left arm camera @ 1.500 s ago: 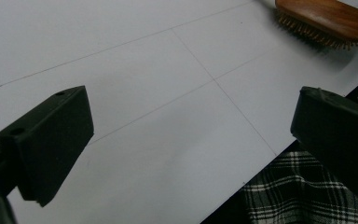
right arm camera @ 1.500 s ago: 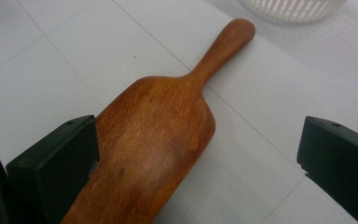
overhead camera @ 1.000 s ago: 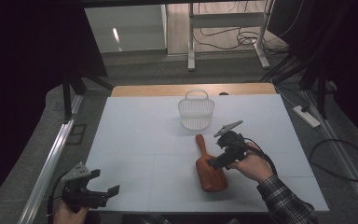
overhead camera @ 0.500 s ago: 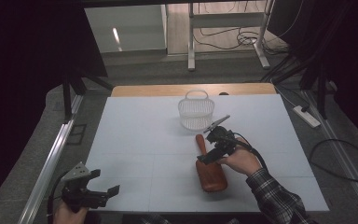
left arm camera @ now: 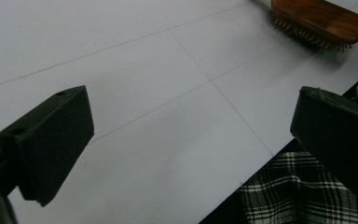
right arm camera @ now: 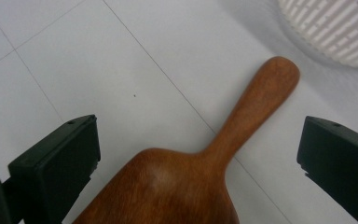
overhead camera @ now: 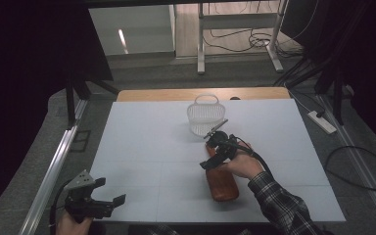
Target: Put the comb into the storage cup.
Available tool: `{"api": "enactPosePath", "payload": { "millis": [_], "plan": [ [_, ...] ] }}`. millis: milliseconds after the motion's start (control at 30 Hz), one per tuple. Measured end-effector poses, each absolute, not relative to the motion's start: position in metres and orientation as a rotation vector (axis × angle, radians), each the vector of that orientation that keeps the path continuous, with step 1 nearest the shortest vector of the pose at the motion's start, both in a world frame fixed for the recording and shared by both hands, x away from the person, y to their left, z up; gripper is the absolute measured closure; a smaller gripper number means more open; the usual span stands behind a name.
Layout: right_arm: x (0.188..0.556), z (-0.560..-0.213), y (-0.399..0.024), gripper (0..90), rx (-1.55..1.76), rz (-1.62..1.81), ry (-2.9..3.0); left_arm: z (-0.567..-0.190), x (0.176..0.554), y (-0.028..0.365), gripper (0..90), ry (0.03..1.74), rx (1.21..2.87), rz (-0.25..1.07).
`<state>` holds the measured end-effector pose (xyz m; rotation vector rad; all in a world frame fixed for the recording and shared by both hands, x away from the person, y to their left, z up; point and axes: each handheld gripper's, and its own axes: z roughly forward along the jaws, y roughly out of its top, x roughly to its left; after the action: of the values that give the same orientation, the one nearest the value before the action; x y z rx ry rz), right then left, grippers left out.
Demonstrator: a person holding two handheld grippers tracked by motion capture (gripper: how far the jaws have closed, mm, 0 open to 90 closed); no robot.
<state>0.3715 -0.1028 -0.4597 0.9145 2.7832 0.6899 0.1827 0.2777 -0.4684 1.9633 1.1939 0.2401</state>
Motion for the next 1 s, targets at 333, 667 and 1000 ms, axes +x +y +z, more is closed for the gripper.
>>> {"api": "enactPosePath", "payload": {
  "millis": [333, 667, 1000],
  "plan": [
    [0.375, -0.467, -0.085, 0.0, 0.863, 0.656, 2.805, -0.469, 0.183, 0.278, 0.3, 1.193, 1.962, 0.238],
    [0.369, -0.466, -0.078, 21.2, 0.791, 0.665, 2.828, -0.468, 0.183, 0.278, 0.4, 1.193, 1.962, 0.237],
    [0.363, -0.464, -0.074, 73.3, 0.686, 0.676, 2.930, -0.468, 0.183, 0.278, 0.5, 1.192, 1.968, 0.238]
  ]
}}
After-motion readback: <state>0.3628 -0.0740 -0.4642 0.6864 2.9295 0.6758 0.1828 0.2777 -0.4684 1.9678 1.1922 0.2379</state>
